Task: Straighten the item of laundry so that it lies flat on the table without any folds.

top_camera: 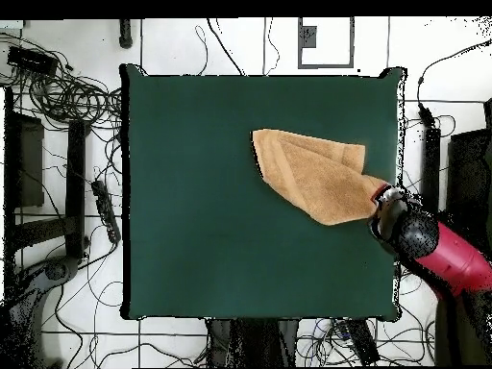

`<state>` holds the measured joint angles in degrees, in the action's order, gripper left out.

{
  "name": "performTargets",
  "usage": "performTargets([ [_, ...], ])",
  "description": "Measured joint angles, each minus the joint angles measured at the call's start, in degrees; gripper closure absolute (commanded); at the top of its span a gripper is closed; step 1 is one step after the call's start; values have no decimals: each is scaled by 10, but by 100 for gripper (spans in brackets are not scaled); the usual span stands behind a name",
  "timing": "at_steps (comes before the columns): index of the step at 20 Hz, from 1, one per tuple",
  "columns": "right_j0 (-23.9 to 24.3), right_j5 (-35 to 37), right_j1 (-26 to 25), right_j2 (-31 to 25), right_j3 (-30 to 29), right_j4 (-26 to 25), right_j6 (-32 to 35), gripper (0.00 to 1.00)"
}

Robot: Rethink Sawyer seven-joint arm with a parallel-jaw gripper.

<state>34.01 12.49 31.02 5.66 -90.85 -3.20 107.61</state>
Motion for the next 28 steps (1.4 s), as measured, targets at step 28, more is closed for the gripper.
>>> performTargets([
  [28,-95,-38,66,41,-163,46,8,100],
])
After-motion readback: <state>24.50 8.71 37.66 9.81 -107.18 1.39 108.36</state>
